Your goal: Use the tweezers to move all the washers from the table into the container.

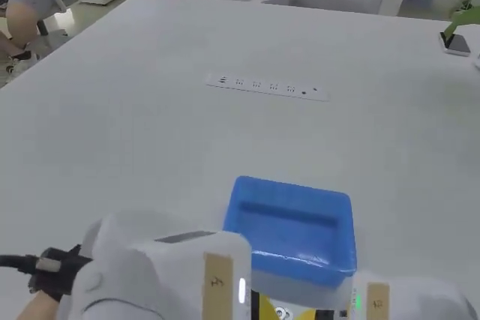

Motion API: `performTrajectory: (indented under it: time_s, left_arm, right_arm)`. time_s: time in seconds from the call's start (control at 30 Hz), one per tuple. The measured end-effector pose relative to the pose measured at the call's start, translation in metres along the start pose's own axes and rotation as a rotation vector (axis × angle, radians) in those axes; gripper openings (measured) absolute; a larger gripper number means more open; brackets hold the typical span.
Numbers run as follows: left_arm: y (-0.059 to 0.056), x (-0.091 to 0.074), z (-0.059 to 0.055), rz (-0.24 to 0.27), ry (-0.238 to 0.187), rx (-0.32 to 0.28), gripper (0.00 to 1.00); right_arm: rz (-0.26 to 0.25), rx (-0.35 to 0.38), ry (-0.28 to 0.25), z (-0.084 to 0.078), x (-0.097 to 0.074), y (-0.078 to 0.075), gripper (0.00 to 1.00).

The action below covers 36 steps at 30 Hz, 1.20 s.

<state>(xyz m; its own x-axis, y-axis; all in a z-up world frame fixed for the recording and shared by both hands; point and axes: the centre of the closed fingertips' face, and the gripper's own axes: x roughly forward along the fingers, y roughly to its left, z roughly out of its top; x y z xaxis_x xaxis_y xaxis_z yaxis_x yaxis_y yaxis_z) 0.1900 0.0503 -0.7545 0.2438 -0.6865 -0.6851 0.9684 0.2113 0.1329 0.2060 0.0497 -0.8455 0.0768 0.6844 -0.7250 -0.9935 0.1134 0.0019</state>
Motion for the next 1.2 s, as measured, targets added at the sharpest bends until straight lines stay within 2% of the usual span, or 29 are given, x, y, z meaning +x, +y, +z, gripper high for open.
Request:
performTrajectory:
  time_s: [0.1,0.17,0.3,0.4,0.47,0.53,0.6,0.7,0.8,0.83,0.87,0.9,0.93,0.97,1.0,1.03,1.07,1.13,1.17,1.2]
  left_arm:
    - [0.005,0.001,-0.003,-0.006,0.015,-0.011,0.0]
    - [0.008,0.003,-0.001,-0.023,0.007,-0.035,0.0]
    - [0.017,0.006,0.003,-0.036,0.019,-0.046,0.0]
    - [0.017,0.01,0.008,-0.087,0.012,-0.071,0.0]
    - [0.016,0.014,0.011,-0.116,0.02,-0.059,0.0]
    - [0.014,0.017,0.014,-0.147,0.034,-0.047,0.0]
    - [0.009,0.019,0.016,-0.191,0.035,-0.06,0.0]
    - [0.011,0.023,0.017,-0.186,0.035,-0.056,0.0]
    - [0.013,0.025,0.014,-0.175,0.033,-0.057,0.0]
    - [0.013,0.026,0.015,-0.17,0.019,-0.066,0.0]
    - [0.014,0.026,0.021,-0.161,-0.025,-0.101,0.01]
    - [0.011,0.022,0.031,-0.178,-0.105,-0.18,0.09]
    - [0.011,0.019,0.038,-0.174,-0.155,-0.246,0.16]
    - [0.016,0.014,0.044,-0.145,-0.22,-0.317,0.23]
    - [0.019,0.009,0.046,-0.122,-0.263,-0.342,0.27]
    - [0.022,0.004,0.047,-0.096,-0.304,-0.365,0.29]
    - [0.027,-0.003,0.045,-0.049,-0.345,-0.403,0.3]
    - [0.033,-0.013,0.038,0.02,-0.373,-0.443,0.36]
    - [0.039,-0.02,0.029,0.098,-0.377,-0.468,0.38]
    - [0.042,-0.024,0.023,0.143,-0.378,-0.476,0.43]
  right_arm:
    - [0.036,0.043,0.002,-0.003,0.004,0.002,0.07]
    - [0.035,0.047,0.001,-0.004,0.005,0.0,0.07]
    - [0.044,0.075,-0.005,-0.004,0.005,-0.001,0.07]
    - [0.053,0.096,-0.008,-0.004,0.005,-0.001,0.08]
    - [0.057,0.095,-0.009,-0.002,0.002,0.001,0.1]
    - [0.053,0.076,-0.032,0.007,-0.004,0.001,0.11]
    - [0.056,0.082,-0.08,0.021,-0.013,0.002,0.11]
    - [0.064,0.086,-0.109,0.03,-0.023,0.002,0.08]
    - [0.054,0.079,-0.1,0.026,-0.024,0.0,0.04]
    - [0.052,0.077,-0.105,0.025,-0.024,0.0,0.04]
    - [0.044,0.083,-0.109,0.024,-0.024,-0.002,0.03]
    - [0.039,0.095,-0.111,0.023,-0.025,-0.004,0.03]
    - [0.041,0.11,-0.111,0.022,-0.026,-0.004,0.03]
    - [0.027,0.16,-0.119,0.022,-0.027,-0.006,0.03]
    - [0.023,0.169,-0.125,0.022,-0.027,-0.007,0.03]
    - [0.026,0.151,-0.126,0.021,-0.028,-0.005,0.03]
    - [0.019,0.142,-0.128,0.02,-0.028,-0.005,0.03]
    - [0.007,0.14,-0.124,0.019,-0.029,-0.005,0.03]
    - [-0.003,0.134,-0.122,0.018,-0.03,-0.005,0.02]
    - [-0.02,0.131,-0.124,0.017,-0.031,-0.006,0.02]
